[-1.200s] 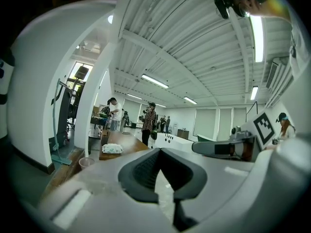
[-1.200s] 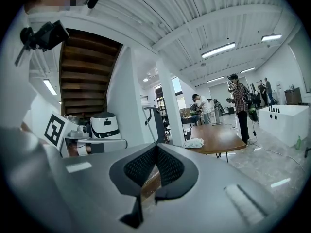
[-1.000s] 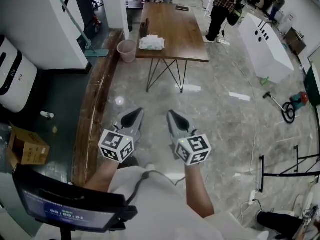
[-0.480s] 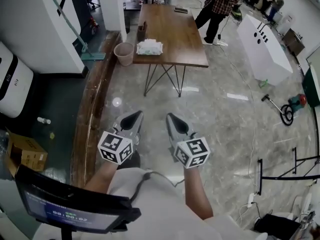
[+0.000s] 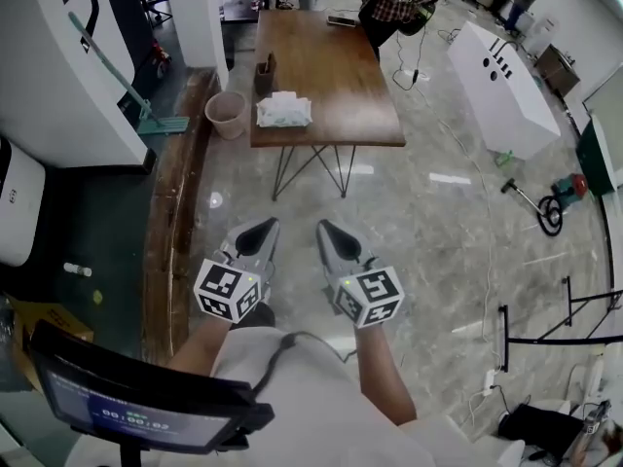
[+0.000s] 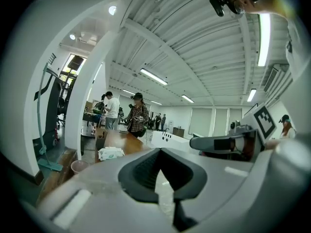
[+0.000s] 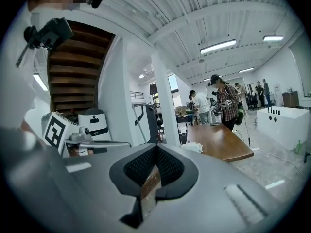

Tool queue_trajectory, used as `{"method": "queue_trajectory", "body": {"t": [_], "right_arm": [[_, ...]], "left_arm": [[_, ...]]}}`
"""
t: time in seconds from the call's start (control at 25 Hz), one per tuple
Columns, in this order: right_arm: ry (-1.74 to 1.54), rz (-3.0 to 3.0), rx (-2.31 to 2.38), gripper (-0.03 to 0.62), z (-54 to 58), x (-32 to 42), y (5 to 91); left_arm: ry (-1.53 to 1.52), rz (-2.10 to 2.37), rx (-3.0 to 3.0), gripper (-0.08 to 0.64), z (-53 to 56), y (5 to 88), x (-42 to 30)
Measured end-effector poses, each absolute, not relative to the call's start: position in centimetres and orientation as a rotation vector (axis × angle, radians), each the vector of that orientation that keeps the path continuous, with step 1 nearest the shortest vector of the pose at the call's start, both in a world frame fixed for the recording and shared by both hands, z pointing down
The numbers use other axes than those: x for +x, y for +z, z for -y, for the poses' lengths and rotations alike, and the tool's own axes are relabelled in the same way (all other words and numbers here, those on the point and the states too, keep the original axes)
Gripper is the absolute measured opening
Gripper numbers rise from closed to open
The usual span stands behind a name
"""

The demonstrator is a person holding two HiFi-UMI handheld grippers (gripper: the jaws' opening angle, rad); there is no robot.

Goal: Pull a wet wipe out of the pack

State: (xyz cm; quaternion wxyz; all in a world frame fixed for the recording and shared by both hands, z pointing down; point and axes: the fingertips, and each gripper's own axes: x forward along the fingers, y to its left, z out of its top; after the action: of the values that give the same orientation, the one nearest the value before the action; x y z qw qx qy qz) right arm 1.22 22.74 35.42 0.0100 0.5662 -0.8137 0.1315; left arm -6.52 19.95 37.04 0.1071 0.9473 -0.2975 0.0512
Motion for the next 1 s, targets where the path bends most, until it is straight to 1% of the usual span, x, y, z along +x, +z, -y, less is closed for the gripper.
{"method": "queue_trajectory", "body": {"t": [0.36,0.56,1.0], "right_arm": [[0.362,2.461,1.875,0.009,-11.4,-0.2,34.3],[0.357,2.45,1.883,0.009,-7.0,-1.0,33.9],[0.407,2.47,1.828,0.009,-1.6,-1.2,35.3]], "left_arm": [[0.114,0.828,2.811,0.005,-8.6,36.1,-8.3],[0.102,0.808,2.814,0.005,-3.7,36.1,-9.2],[0.133,0.838,2.765,0.005,1.2,37.8,-9.6]]}}
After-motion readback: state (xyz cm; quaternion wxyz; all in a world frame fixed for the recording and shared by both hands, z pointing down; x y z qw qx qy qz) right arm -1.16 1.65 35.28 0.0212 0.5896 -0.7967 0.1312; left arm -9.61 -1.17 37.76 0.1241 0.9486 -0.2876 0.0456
